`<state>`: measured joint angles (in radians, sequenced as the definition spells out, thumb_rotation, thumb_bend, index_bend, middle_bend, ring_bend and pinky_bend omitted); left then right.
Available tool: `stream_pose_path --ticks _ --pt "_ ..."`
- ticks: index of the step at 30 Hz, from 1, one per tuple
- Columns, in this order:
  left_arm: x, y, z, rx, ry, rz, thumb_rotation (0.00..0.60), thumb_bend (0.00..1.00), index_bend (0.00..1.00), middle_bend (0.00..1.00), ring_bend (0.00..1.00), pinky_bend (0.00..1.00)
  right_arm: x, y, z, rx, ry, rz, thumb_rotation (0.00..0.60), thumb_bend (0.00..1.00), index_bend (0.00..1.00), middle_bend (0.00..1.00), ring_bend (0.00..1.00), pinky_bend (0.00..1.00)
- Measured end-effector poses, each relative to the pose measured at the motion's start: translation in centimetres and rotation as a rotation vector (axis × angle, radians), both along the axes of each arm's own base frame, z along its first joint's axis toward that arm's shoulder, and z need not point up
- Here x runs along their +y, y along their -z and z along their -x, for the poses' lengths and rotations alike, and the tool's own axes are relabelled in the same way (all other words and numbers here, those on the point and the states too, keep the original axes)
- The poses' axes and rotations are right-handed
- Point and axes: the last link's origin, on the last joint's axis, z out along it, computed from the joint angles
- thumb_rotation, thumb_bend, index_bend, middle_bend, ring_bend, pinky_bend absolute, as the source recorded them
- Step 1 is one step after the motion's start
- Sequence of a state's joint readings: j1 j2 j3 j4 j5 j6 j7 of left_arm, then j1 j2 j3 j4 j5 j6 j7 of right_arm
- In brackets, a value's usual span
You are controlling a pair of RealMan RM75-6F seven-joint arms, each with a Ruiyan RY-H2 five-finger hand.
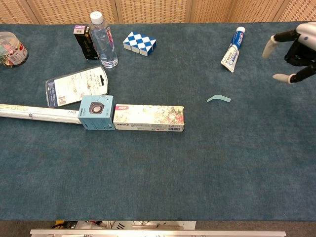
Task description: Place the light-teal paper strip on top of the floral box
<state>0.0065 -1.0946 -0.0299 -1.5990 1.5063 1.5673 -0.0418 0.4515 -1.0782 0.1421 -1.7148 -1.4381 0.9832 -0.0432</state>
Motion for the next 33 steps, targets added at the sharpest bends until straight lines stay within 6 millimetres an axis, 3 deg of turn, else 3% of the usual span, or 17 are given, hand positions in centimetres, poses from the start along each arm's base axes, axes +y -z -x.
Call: stream_pose_path --ticks 18,33 --pt "0.2 0.3 -0.4 -0.015 0.011 0.006 0.6 0.28 0.17 0.23 0.21 0.07 -4.6 8.0 -3.5 0.112 -0.023 -0.086 0.6 0.22 0.44 1.0 1.0 1.0" --pt "-0.2 0.6 0.0 -0.02 0.003 0.02 0.6 0.28 0.17 0.23 0.21 0.07 -5.3 12.6 -2.9 0.219 0.027 -0.13 0.6 0.25 0.44 1.0 1.0 1.0"
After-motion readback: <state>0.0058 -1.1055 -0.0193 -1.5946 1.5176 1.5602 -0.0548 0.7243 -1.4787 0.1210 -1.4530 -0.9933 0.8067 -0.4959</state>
